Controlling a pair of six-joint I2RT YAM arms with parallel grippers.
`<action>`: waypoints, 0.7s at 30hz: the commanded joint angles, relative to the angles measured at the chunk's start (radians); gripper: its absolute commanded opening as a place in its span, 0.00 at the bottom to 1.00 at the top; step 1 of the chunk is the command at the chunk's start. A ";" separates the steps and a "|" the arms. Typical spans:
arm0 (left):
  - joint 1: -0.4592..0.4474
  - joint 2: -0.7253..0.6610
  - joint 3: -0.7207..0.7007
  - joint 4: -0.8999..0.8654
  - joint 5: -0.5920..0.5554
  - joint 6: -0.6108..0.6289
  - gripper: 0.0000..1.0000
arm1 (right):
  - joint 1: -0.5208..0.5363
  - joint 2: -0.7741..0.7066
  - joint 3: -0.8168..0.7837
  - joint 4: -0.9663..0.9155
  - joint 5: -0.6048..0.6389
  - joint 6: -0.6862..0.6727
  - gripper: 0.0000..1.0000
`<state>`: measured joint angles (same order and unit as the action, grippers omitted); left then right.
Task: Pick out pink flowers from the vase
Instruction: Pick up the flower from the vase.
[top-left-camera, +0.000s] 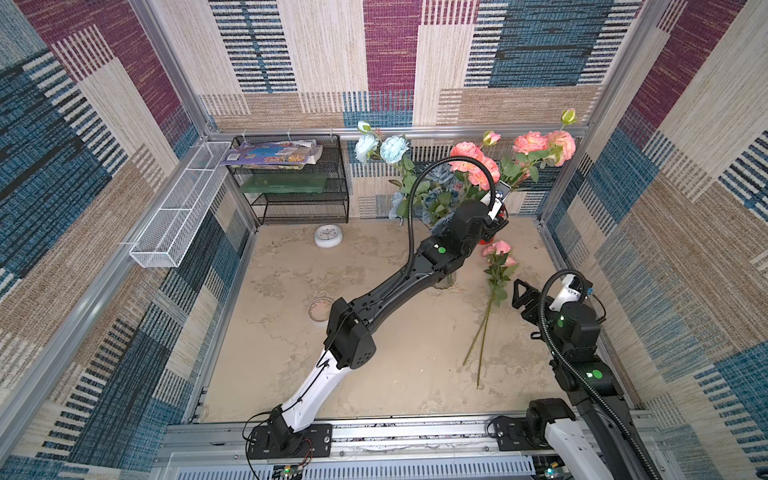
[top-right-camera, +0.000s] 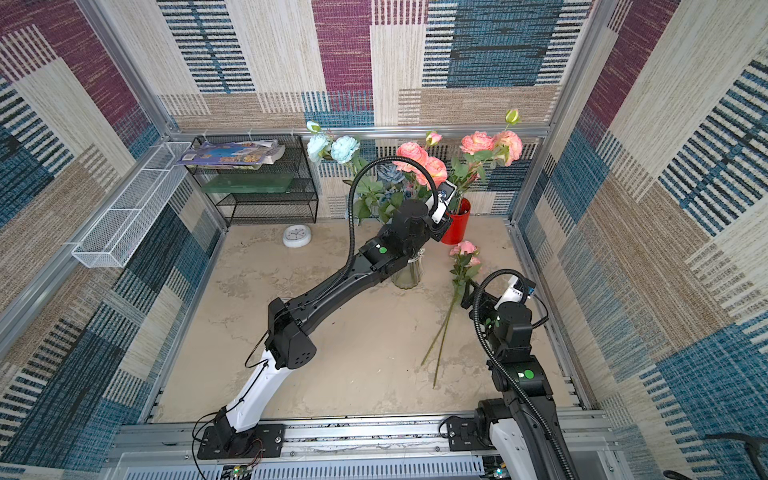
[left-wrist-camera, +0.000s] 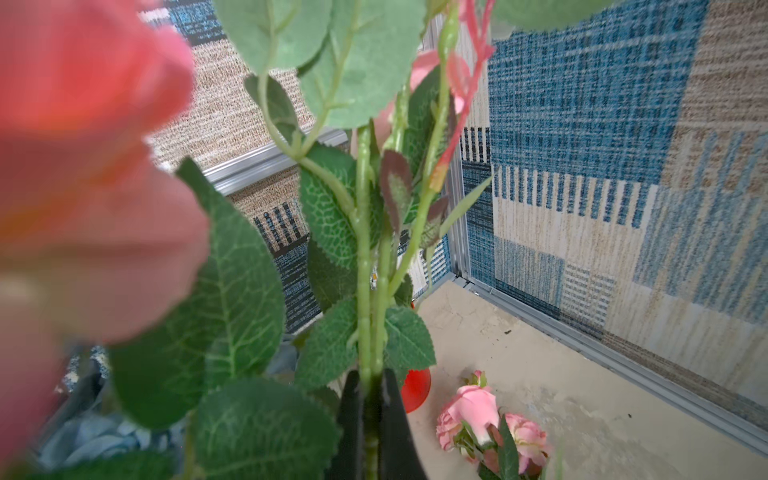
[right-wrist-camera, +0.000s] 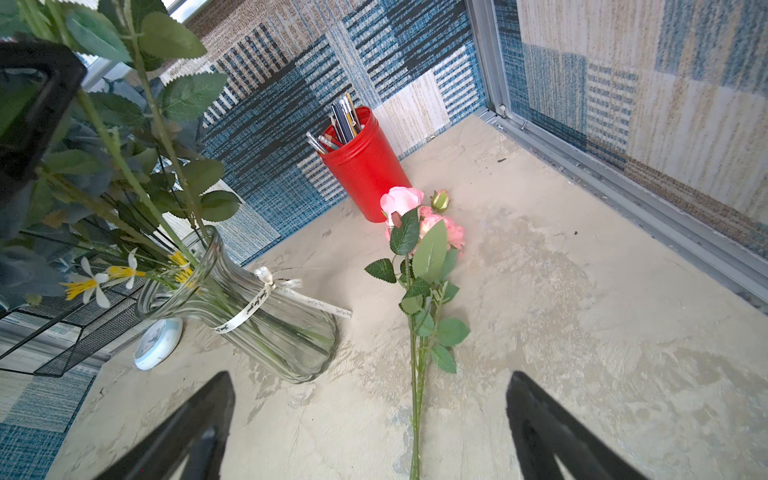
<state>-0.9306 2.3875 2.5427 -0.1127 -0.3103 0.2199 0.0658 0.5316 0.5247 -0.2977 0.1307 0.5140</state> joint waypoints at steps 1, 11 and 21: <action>0.006 -0.025 0.034 -0.007 0.089 -0.045 0.00 | -0.001 -0.001 0.004 0.008 0.001 -0.008 0.96; 0.045 -0.097 0.049 -0.022 0.463 -0.185 0.00 | -0.004 -0.001 0.009 0.012 -0.003 -0.008 0.96; 0.052 -0.155 0.108 -0.001 0.579 -0.183 0.00 | -0.006 0.006 0.022 0.015 -0.002 -0.011 0.96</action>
<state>-0.8791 2.2536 2.6228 -0.1467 0.1989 0.0662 0.0593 0.5365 0.5365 -0.2970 0.1303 0.5137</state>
